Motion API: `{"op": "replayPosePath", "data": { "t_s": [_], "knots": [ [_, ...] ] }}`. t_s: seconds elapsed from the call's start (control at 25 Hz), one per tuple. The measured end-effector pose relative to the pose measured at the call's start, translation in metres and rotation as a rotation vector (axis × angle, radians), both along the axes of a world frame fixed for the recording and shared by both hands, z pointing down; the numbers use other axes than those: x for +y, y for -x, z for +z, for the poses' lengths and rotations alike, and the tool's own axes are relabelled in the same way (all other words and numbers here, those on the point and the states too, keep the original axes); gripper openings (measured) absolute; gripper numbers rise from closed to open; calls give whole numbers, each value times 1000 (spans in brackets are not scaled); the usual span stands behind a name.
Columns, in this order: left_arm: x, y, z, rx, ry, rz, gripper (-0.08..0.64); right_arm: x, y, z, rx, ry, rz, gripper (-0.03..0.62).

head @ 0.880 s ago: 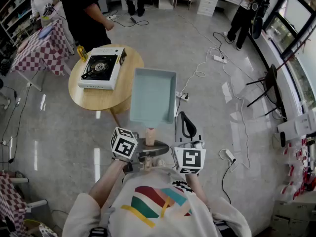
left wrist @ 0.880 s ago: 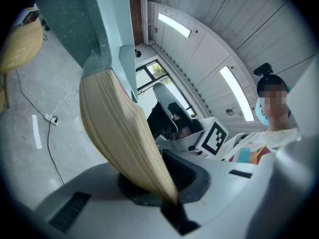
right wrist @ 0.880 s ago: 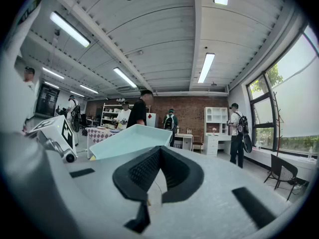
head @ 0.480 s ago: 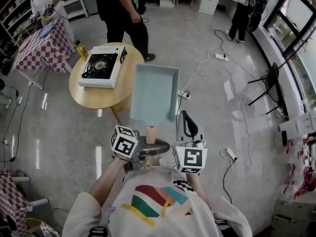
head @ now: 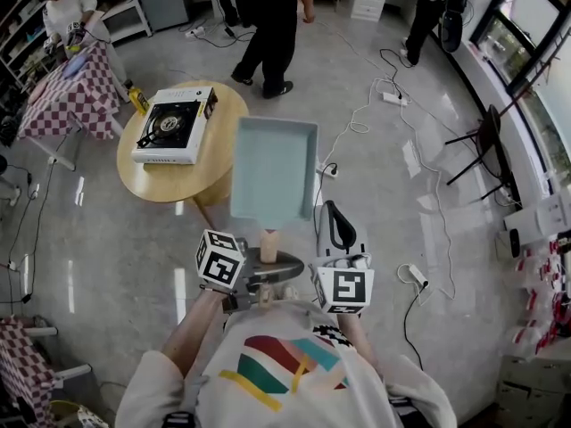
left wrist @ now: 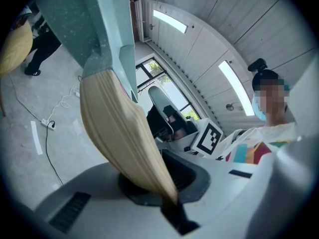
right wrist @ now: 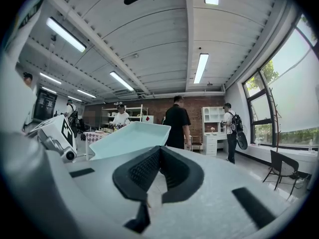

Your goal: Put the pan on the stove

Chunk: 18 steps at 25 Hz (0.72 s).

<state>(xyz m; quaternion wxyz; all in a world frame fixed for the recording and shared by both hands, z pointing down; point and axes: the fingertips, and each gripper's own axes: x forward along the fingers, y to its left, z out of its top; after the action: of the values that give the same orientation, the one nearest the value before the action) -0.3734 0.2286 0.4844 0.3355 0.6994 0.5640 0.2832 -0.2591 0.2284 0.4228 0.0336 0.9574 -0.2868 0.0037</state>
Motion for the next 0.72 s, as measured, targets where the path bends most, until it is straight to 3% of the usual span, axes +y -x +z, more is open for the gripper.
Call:
{"op": "replayPosePath", "data": {
  "t_s": [0.36,0.72],
  "knots": [
    [26,-18,8,7,-1,-1,6,34,-22,13,-15,-30,6,-2],
    [25,-45,15,25,-10,76,6,45,-45,11,-14,-69,-25,-2]
  ]
}}
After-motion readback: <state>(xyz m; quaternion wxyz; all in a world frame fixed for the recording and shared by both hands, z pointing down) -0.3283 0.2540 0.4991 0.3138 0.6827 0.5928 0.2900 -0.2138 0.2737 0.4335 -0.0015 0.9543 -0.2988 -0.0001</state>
